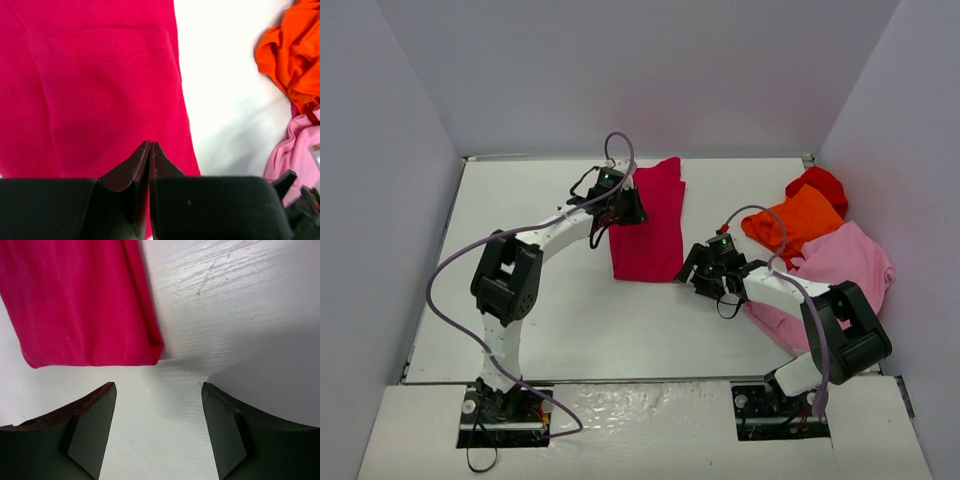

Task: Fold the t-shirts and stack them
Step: Fold the folded rectangular tshirt in 1/3 of the way

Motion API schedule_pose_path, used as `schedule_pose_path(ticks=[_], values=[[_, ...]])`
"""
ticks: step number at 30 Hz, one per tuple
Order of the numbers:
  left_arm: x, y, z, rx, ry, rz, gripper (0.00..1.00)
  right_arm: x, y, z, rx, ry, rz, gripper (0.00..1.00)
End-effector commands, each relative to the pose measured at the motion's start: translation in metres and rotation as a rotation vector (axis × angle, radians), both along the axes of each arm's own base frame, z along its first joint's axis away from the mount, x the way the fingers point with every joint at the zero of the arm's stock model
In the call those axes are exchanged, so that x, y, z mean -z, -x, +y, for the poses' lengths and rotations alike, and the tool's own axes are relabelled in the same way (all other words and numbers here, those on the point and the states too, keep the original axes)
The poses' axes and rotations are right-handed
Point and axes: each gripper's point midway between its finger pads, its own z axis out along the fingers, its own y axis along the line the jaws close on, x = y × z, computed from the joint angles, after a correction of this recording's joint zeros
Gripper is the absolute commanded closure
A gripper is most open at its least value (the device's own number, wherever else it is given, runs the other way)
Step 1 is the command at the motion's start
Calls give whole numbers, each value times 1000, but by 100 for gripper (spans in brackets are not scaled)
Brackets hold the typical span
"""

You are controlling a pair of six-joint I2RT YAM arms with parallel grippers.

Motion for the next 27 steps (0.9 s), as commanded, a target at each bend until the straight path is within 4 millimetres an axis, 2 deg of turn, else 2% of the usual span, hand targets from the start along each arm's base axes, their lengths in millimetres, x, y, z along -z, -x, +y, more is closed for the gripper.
schedule_pose_path(ticks=[1, 4, 8, 11, 12, 20, 27], values=[[-19, -15, -15, 33, 27, -80, 100, 29, 22, -1, 40, -27, 107, 35], [-1, -20, -17, 35, 15, -68, 100, 33, 21, 8, 82, -106, 119, 37], [18, -20, -16, 34, -4, -41, 100, 49, 30, 4, 112, -88, 163, 39], [22, -21, -19, 26, 24, -49, 100, 51, 24, -2, 139, -45, 141, 43], [29, -18, -18, 25, 23, -36, 100, 49, 21, -2, 139, -34, 134, 44], [30, -14, -13, 23, 14, -41, 100, 38, -2, -18, 170, 158, 12, 56], [32, -12, -15, 20, 30, -33, 100, 39, -7, -14, 203, 216, -43, 59]])
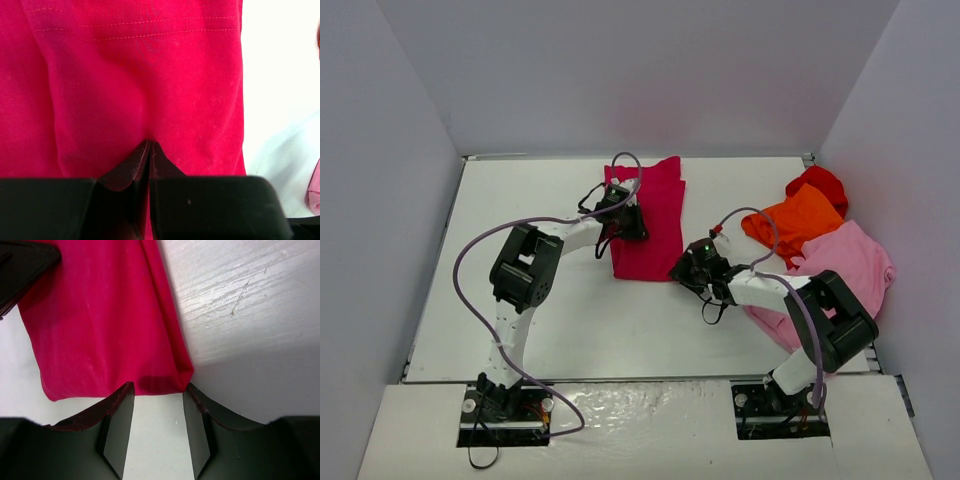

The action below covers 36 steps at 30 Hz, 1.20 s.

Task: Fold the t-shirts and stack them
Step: Fold the folded rectangular tshirt in 1/3 of the way, then grab one side of the 2/3 rectangular tshirt with right arm

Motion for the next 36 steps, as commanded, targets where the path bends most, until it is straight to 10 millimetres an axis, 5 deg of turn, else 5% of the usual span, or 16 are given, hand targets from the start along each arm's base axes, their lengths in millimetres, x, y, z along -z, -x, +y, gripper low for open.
schedule_pose_path(ticks=[1, 7, 13, 19, 26, 31, 36], values=[[-47, -8, -11, 1, 73, -99, 100, 33, 14, -33, 81, 210, 52, 59], [-41, -3, -11, 6, 79, -83, 100, 56, 16, -30, 79, 229, 86, 64], [-38, 0, -8, 11, 72, -81, 100, 67, 25, -25, 31, 242, 122, 100], [-40, 3, -3, 12, 54, -72, 100, 45, 47, -22, -54, 244, 141, 100], [-89, 4, 11, 6, 50, -108, 100, 0, 80, -30, -136, 213, 143, 100], [-159, 3, 17, 14, 56, -218, 100, -29, 98, -35, -157, 170, 131, 98], [-181, 5, 19, 11, 68, -251, 100, -47, 107, -35, -158, 128, 110, 98]])
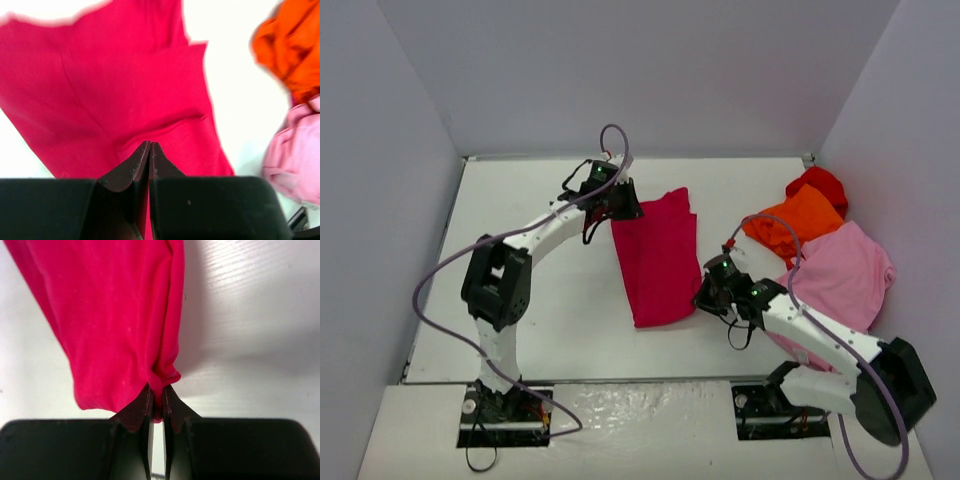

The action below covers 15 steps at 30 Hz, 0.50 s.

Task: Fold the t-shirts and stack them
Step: Grab one side of the 2/3 rectangular tshirt with right arm

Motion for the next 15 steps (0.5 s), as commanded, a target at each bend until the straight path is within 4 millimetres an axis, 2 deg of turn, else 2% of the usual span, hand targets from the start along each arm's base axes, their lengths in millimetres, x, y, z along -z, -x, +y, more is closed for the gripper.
schedule_pose_path(ticks=[1, 6, 13, 15], values=[[-84, -7, 1, 2, 64, -171, 100, -6, 24, -4, -30, -8, 57, 98], [-73, -7, -7, 10, 111, -145, 100, -15, 29, -3, -34, -39, 50, 98], [-54, -11, -23, 29, 183, -129, 100, -28, 20, 0, -31, -37, 24, 99], [-41, -11, -28, 37, 204, -108, 100, -28, 17, 1, -33, -25, 24, 99]])
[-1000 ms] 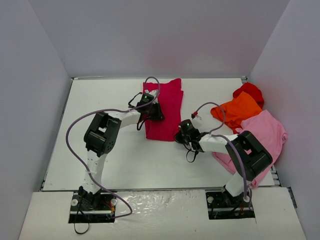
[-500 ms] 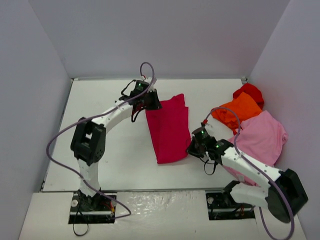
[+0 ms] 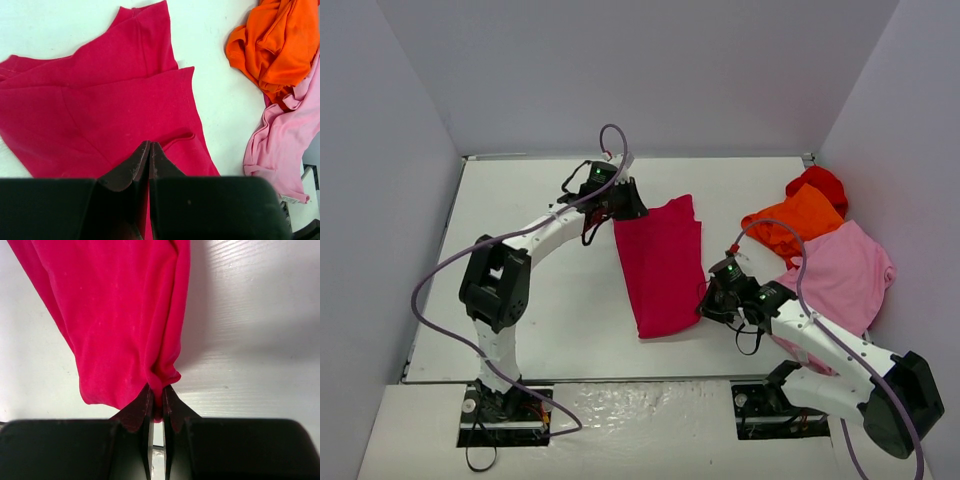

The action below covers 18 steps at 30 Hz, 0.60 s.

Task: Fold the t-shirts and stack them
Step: Grab one side of the 2/3 rectangular tshirt with right arm

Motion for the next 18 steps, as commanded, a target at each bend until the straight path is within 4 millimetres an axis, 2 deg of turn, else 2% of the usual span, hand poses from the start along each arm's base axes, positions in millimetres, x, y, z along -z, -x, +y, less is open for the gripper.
schedule_pose_path(ticks=[1, 5, 8, 11, 18], values=[[-14, -13, -20, 21, 121, -56, 100, -20, -12, 10, -9, -12, -33, 100], [7, -11, -32, 45, 166, -12, 100, -24, -18, 15, -15, -11, -38, 100], [23, -7, -37, 56, 186, 24, 100, -33, -31, 16, -12, 17, -76, 100], [34, -5, -38, 51, 195, 45, 100, -40, -41, 20, -22, 30, -94, 100], [49, 1, -35, 57, 175, 64, 100, -44, -69, 32, -64, 99, -117, 100]])
